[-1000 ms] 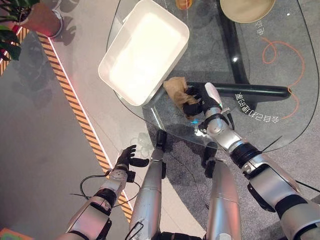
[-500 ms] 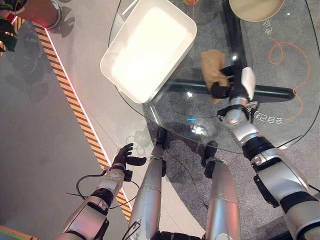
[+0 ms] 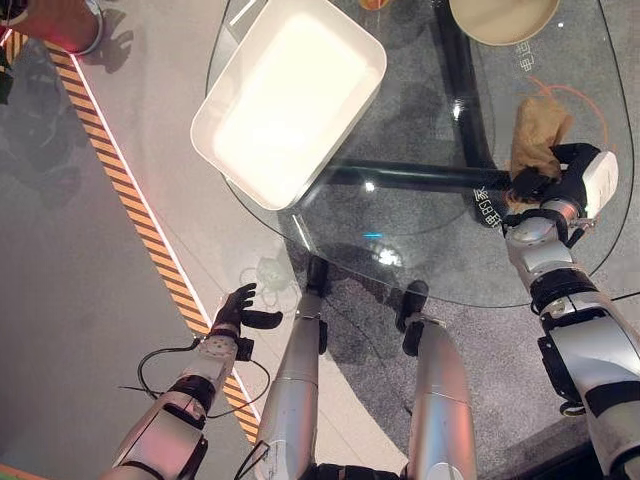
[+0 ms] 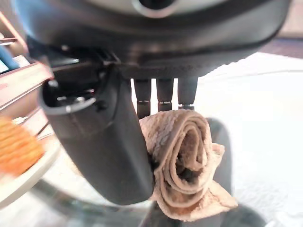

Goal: Wipe the table with a cloth and put it in the basket.

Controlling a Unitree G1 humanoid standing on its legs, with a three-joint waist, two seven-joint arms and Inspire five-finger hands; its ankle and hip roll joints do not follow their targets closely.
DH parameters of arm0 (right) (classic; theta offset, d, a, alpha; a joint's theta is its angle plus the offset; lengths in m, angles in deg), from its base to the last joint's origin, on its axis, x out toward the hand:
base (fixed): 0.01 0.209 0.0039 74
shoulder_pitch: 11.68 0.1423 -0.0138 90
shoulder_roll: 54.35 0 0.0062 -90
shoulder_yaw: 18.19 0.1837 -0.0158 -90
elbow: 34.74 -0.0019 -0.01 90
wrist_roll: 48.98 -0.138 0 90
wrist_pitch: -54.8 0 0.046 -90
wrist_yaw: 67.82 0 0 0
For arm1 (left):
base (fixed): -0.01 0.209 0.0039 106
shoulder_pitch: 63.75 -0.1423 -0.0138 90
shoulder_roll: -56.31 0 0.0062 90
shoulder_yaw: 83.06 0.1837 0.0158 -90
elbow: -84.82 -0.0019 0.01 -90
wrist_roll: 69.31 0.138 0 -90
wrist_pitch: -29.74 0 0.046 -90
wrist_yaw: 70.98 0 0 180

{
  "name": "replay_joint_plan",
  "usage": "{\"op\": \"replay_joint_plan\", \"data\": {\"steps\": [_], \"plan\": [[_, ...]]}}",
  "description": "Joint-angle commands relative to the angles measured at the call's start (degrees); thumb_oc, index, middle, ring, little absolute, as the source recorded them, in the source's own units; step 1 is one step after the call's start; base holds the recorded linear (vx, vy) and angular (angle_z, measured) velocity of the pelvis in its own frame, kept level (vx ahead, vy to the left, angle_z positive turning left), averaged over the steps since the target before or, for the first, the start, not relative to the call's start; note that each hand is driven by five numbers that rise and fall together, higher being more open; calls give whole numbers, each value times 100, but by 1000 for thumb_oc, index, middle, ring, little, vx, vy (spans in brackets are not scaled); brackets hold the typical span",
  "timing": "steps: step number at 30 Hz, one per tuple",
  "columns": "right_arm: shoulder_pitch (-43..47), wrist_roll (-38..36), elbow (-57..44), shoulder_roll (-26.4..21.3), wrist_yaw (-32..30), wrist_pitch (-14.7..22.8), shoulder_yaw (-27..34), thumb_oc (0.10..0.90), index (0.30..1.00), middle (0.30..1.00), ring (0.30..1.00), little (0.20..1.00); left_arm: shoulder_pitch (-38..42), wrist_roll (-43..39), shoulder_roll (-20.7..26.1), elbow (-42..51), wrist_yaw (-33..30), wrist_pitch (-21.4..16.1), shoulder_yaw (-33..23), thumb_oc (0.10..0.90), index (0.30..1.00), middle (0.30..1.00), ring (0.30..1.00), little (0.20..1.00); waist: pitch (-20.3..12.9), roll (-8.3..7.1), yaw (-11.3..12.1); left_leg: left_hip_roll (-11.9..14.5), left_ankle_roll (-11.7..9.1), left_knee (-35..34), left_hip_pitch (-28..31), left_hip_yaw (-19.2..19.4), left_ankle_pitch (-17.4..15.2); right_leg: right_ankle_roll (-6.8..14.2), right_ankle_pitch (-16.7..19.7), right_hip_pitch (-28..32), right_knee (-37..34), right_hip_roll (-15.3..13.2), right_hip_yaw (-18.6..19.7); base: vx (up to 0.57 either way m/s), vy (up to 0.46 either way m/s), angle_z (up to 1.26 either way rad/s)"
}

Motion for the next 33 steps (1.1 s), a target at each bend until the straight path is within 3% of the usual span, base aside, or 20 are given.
{"op": "replay_joint_plan", "data": {"steps": [1, 24, 33], "plan": [[-278, -111, 222, -1040, -688, -72, 323, 100, 300, 300, 300, 200, -301, -180, 372, -160, 60, -141, -281, 800, 900, 900, 900, 900, -141, -71, -92, -414, 636, 692, 140, 475, -900, -90, 574, 136, -679, 642, -43, 0, 0, 0], [-622, -1784, 1003, -1057, -649, 92, 975, 100, 300, 300, 300, 200, -123, -155, 563, -503, 287, -180, -420, 800, 900, 900, 900, 900, -141, -154, -162, -354, 605, 668, 185, 425, -927, -66, 556, 197, -721, 763, 77, 0, -1, 0], [-558, -1603, 900, -1032, -464, 216, 900, 100, 300, 300, 300, 200, -70, -174, 600, -529, 309, -163, -396, 800, 900, 900, 900, 900, -141, -162, -165, -357, 593, 671, 176, 404, -925, -63, 556, 190, -725, 777, 89, 0, 0, 0]]}}
